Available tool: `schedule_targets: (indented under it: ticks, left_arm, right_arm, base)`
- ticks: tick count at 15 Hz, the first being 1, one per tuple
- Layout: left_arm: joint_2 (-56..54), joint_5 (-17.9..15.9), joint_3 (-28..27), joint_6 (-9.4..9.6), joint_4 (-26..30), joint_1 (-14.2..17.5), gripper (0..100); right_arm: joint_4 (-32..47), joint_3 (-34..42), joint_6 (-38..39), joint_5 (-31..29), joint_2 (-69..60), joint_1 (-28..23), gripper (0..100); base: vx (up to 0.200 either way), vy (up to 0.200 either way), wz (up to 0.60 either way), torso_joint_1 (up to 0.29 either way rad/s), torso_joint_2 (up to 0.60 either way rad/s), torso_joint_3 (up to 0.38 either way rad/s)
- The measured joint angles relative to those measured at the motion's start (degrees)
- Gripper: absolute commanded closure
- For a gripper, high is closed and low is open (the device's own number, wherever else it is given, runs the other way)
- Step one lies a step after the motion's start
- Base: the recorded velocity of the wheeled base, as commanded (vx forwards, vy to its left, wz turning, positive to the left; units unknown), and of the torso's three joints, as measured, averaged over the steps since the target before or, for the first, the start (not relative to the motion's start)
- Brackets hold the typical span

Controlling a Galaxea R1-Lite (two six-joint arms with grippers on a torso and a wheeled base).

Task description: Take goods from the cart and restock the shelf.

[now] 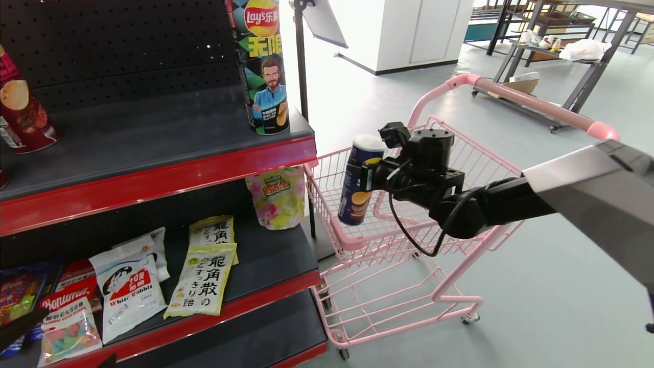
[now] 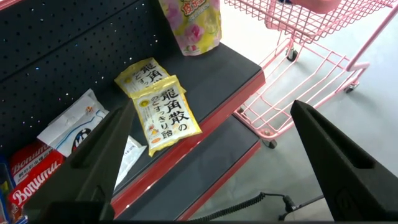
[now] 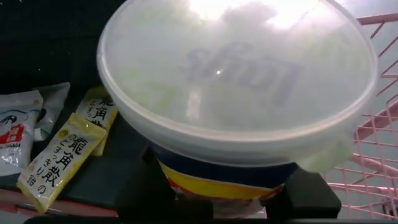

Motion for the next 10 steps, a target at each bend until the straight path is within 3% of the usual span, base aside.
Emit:
schedule_targets:
  ticks: [5,8,10]
  left_arm:
    - [-0.41,-0.34,-0.06,0.02,0.0,-0.11,0]
    - [-0.52,-0.02,-0.41,-0.04,0.0,-0.11,0]
    - [-0.66,0.0,-0.41,-0.02,0.0,-0.13,0]
  right_arm:
    - [0.74,16.46,-3.63,-1.22,-18.71,-2.58,100]
    - [7.55,24.37,-4.17,-10.05,-31.6,-3.25,100]
    - [12.67,30.76,-3.96,-12.45,-41.76,-3.3,100]
  base:
    - [0.0,0.0,0.0,0.0,0.0,0.0]
    - [0.0,0.0,0.0,0.0,0.0,0.0]
    - [0.0,0.0,0.0,0.0,0.0,0.0]
